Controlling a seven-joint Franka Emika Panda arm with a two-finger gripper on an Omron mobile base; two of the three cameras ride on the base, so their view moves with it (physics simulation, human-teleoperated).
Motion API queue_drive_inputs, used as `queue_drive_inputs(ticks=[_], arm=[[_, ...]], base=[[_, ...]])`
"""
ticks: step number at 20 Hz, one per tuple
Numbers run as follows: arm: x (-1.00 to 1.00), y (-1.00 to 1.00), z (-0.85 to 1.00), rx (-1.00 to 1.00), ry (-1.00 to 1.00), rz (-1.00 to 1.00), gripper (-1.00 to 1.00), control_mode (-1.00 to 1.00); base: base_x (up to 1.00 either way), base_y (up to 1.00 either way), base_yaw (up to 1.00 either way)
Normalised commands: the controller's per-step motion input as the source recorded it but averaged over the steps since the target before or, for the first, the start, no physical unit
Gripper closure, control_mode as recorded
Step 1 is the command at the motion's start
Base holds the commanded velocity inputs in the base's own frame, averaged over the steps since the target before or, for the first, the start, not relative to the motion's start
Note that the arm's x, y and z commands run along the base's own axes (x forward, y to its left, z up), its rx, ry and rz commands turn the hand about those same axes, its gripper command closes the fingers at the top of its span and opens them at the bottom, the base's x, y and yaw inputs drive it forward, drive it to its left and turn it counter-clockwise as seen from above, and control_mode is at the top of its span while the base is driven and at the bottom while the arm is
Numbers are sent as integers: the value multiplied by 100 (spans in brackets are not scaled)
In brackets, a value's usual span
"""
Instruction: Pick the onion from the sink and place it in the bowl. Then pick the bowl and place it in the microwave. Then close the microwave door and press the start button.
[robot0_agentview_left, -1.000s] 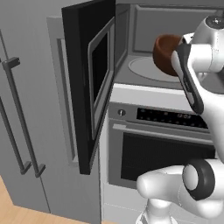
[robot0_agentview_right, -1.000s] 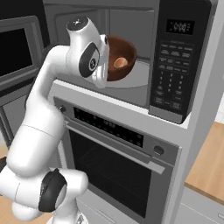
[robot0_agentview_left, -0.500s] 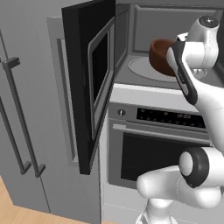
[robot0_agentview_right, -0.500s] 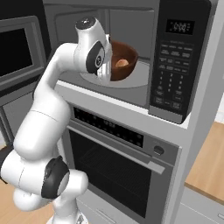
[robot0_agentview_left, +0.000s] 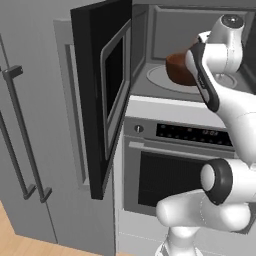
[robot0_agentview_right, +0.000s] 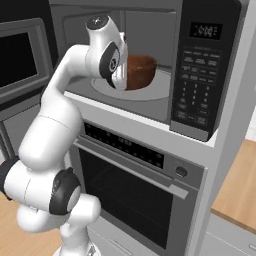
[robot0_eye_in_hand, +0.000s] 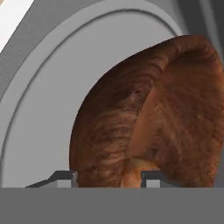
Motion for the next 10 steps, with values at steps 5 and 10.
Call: queue_drive_inputs(ticks=[5,10], arm=[[-19,23,0,-5,-60,2,-100,-100],[-80,42,22,-6,-60,1,-100,-100]], base=[[0,0,0],[0,0,0]])
